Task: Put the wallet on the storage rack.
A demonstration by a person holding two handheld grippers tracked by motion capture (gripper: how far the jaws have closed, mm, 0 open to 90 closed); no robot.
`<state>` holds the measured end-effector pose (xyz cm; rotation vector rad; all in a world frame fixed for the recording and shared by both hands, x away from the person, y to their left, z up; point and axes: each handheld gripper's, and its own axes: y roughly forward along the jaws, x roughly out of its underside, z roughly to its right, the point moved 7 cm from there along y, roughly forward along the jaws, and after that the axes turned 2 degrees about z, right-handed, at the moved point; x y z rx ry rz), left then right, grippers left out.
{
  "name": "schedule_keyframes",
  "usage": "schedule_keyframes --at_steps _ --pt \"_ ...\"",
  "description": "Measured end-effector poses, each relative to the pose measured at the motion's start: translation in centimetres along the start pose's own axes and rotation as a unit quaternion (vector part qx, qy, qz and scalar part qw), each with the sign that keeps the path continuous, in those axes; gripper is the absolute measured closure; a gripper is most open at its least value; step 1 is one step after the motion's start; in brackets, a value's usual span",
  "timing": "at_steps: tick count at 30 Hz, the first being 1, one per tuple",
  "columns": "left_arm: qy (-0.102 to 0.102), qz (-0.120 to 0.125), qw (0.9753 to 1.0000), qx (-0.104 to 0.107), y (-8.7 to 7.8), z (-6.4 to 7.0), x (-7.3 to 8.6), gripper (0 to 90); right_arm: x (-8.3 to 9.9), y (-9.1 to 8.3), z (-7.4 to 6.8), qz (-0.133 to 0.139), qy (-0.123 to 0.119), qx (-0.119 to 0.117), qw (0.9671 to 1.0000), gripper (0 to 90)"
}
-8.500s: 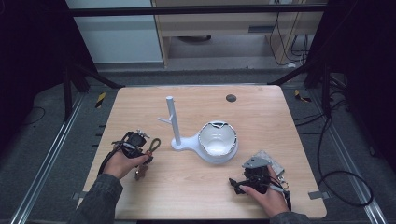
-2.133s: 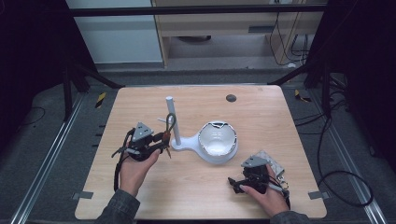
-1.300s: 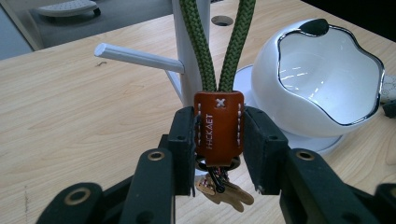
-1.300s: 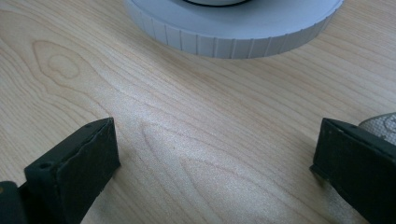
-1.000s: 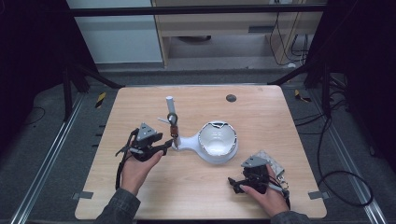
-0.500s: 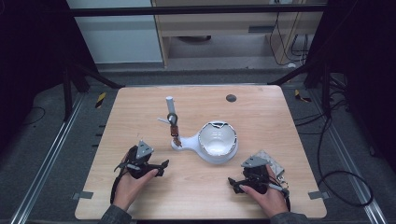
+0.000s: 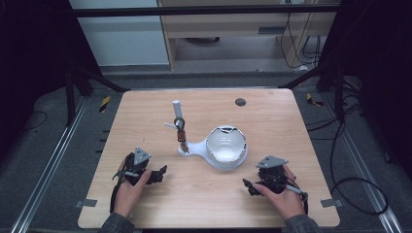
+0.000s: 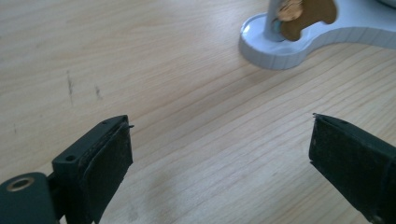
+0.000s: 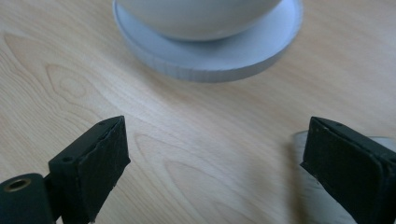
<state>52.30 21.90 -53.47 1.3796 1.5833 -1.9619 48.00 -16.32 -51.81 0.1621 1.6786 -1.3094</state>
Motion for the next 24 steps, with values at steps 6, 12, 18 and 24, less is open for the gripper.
schedule_keyframes --at_steps 6,12,18,24 --pt "-0.001 -0.022 0.9998 -0.003 0.8 -0.3 0.8 5.0 -0.3 -2.9 3.3 -0.048 -0.002 0.021 0.9986 8.5" --pt "-0.002 -0.038 0.9993 -0.002 1.6 -0.3 1.2 3.8 0.7 -4.1 5.8 -0.099 0.007 0.021 0.9948 10.3" --pt "-0.014 -0.041 0.9991 0.005 2.0 -0.5 1.4 0.6 1.2 -3.8 6.9 -0.143 0.002 0.011 0.9896 8.2" --pt "-0.018 -0.043 0.9989 -0.001 2.2 -0.9 1.3 0.0 2.0 -3.6 7.1 -0.167 0.002 0.012 0.9858 8.1"
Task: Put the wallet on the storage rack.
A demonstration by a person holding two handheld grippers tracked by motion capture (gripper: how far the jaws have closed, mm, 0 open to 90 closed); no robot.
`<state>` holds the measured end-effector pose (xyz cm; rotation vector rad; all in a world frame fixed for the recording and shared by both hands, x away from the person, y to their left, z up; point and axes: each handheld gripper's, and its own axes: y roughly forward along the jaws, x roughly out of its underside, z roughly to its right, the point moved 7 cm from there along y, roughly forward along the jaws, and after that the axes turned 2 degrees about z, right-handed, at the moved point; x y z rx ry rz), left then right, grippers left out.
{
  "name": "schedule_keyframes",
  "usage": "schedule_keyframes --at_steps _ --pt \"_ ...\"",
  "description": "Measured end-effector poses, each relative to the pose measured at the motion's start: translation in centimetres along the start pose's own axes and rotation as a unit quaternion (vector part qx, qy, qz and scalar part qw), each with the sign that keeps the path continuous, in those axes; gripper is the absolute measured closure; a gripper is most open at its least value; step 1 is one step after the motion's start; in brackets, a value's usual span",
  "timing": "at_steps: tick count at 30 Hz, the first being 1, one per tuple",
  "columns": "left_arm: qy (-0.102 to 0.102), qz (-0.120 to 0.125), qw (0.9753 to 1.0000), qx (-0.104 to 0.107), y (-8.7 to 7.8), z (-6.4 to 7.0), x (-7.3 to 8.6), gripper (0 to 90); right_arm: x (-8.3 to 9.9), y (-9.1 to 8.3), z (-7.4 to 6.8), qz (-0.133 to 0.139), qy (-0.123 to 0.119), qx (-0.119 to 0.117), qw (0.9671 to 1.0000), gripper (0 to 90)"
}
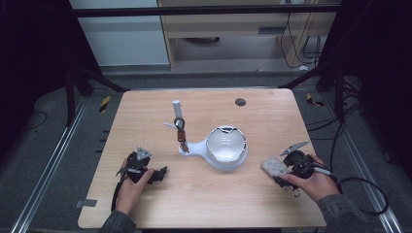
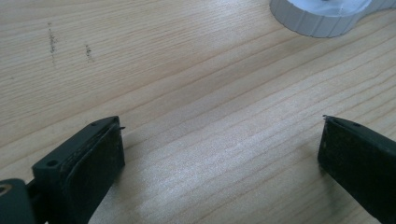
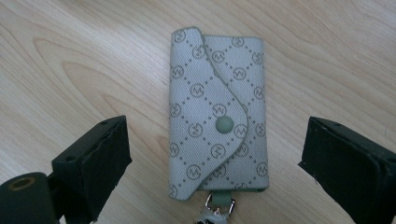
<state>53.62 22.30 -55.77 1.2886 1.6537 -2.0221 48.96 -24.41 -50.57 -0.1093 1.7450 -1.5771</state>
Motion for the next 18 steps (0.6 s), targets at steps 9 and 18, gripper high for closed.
schedule_keyframes --at_steps 9,18 --pt "-0.003 0.0 1.0 0.0 0.1 0.0 0.0 0.0 0.8 -0.2 0.3 0.002 0.009 0.003 1.0 22.4" --pt "-0.004 0.0 1.0 -0.001 0.1 0.0 0.0 0.0 1.6 0.1 0.3 -0.012 0.02 -0.003 0.9997 15.2"
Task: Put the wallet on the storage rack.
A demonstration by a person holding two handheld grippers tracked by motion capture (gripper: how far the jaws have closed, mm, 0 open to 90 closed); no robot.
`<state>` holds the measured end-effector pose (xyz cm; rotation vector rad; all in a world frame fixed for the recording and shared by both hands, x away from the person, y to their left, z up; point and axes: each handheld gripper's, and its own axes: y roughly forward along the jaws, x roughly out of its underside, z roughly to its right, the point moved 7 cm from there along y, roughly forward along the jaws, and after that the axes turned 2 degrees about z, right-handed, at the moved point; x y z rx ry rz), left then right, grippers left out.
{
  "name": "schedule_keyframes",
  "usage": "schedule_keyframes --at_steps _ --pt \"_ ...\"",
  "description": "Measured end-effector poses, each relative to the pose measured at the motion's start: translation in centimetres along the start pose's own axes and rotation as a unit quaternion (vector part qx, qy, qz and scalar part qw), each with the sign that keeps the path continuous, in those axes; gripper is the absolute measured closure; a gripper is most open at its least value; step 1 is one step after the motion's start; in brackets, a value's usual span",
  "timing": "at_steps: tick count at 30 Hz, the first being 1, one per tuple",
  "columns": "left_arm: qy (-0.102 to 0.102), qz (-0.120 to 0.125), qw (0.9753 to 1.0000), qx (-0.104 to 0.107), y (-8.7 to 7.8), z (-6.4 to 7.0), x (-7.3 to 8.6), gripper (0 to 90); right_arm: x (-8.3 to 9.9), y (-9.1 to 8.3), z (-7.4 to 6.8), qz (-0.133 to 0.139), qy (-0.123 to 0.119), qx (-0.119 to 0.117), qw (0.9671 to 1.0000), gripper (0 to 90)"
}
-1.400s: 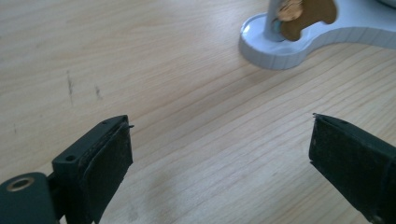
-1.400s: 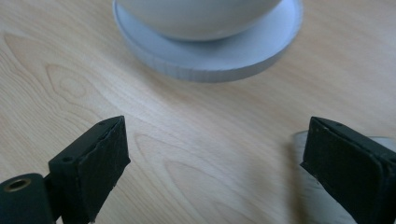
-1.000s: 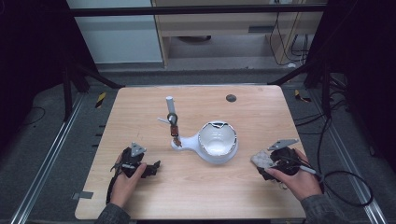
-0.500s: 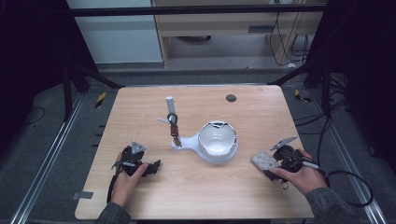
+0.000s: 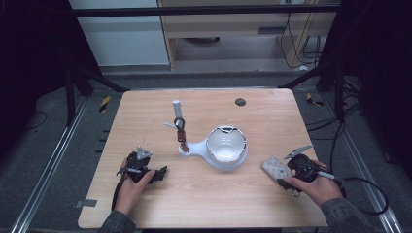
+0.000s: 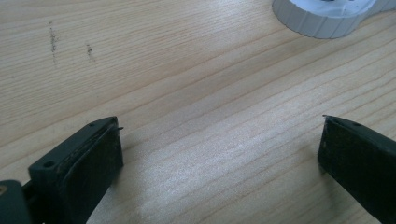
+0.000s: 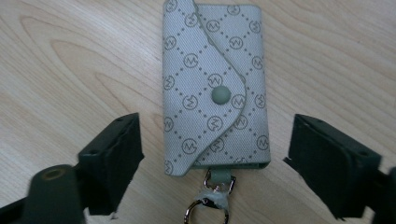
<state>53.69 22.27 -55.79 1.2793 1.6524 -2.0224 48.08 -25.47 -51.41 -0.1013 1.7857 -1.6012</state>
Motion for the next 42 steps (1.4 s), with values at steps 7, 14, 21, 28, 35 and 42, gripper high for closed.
schedule_keyframes --at_steps 7,14,21,28,35,42 --pt "-0.001 0.001 1.0 -0.001 0.0 0.0 0.0 0.0 -0.1 1.1 0.1 -0.016 0.012 -0.014 0.9997 15.8" --pt "-0.001 0.001 1.0 -0.001 0.0 0.0 0.0 0.0 -0.1 2.0 0.5 -0.04 0.018 -0.013 0.9989 20.7" --pt "-0.001 0.001 1.0 -0.001 0.0 0.0 0.0 0.0 0.0 2.3 0.4 -0.049 0.012 -0.012 0.9986 24.1" --pt "0.001 -0.001 1.0 -0.003 -0.1 0.0 0.0 0.0 0.1 2.6 0.4 -0.051 0.006 -0.01 0.9986 25.4" --pt "0.0 0.0 1.0 -0.002 0.0 0.1 0.0 0.0 0.1 2.6 0.3 -0.054 0.006 -0.009 0.9985 26.3" --pt "0.001 0.0 1.0 -0.002 0.0 0.1 0.0 0.0 0.1 2.7 0.3 -0.058 0.006 -0.012 0.9983 26.7"
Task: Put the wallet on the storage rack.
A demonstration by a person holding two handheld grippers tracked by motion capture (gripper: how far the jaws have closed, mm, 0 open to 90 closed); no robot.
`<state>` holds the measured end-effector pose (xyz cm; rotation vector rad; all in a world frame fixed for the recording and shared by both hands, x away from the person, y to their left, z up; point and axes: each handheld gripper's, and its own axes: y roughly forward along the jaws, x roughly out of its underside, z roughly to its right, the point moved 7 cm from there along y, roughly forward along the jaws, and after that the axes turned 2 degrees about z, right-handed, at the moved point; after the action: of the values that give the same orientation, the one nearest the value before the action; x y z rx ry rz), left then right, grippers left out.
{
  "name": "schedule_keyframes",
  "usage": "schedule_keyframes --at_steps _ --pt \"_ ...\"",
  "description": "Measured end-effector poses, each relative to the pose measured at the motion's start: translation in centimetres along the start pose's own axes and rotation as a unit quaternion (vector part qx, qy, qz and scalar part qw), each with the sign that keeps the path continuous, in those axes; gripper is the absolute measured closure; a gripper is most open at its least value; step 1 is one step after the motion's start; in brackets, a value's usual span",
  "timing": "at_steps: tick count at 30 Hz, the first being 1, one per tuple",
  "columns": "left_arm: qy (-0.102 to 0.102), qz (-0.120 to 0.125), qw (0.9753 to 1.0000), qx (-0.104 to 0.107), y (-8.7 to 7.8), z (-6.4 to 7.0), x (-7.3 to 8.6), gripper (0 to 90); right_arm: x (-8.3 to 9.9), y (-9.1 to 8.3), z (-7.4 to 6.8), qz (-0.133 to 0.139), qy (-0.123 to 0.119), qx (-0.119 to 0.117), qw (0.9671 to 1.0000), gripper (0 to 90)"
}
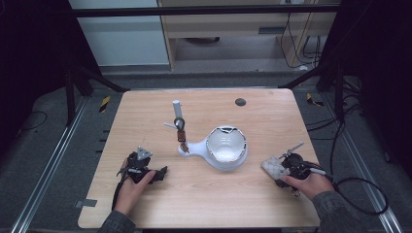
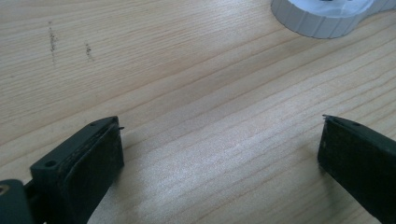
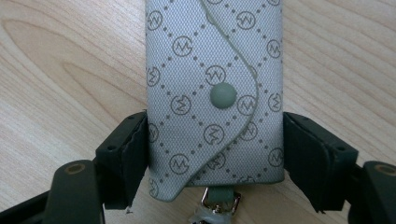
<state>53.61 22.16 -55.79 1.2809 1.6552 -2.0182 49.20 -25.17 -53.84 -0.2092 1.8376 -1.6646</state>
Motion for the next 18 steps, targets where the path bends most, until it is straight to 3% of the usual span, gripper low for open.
schedule_keyframes --at_steps 5,11,18 --pt "0.001 0.0 1.0 0.001 0.0 0.0 0.0 0.0 -0.1 -0.2 0.0 -0.005 -0.005 0.0 1.0 30.0" --pt "0.001 0.0 1.0 0.001 0.0 0.0 0.0 0.0 0.0 -0.7 -0.1 -0.004 -0.029 0.001 0.9996 32.2" --pt "0.0 0.0 1.0 0.0 0.0 0.0 0.0 0.0 -0.8 -3.0 -0.5 0.013 -0.05 0.008 0.9986 32.2"
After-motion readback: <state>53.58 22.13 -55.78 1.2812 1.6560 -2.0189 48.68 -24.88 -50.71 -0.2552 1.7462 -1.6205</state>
